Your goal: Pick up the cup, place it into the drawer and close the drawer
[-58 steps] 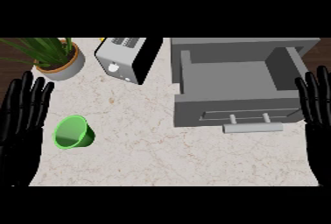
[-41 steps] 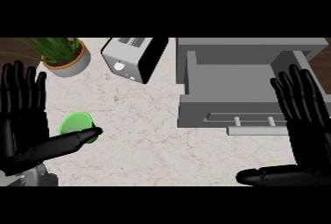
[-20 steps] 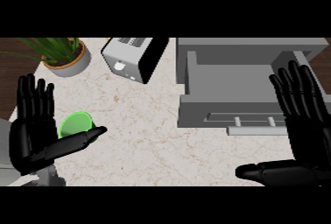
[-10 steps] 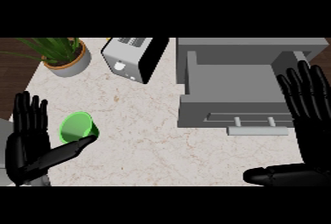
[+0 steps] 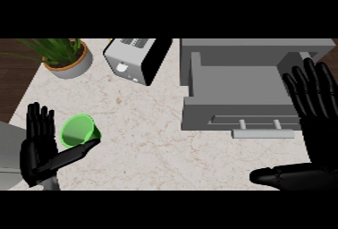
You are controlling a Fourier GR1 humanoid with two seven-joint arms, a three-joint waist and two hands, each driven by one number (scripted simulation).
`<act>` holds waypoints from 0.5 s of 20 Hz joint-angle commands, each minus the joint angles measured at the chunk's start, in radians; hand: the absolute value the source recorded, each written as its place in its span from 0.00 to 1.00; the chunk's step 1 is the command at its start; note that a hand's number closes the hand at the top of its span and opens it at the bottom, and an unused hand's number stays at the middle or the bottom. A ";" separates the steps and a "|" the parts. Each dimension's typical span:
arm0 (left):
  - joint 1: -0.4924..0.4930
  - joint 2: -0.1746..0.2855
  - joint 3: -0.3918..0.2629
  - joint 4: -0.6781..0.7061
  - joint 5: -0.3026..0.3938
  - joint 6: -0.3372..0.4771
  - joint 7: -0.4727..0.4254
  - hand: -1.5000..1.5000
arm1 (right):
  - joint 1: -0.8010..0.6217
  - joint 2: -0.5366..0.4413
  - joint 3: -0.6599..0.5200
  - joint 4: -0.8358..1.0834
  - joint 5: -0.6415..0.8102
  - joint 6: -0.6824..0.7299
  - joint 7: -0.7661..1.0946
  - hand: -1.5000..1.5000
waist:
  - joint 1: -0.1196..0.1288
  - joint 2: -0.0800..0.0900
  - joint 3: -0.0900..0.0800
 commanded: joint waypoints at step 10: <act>-0.062 0.078 0.087 0.267 0.078 -0.101 -0.136 0.00 | 0.033 0.032 0.057 -0.012 0.040 0.000 -0.016 0.00 | 0.000 0.000 0.000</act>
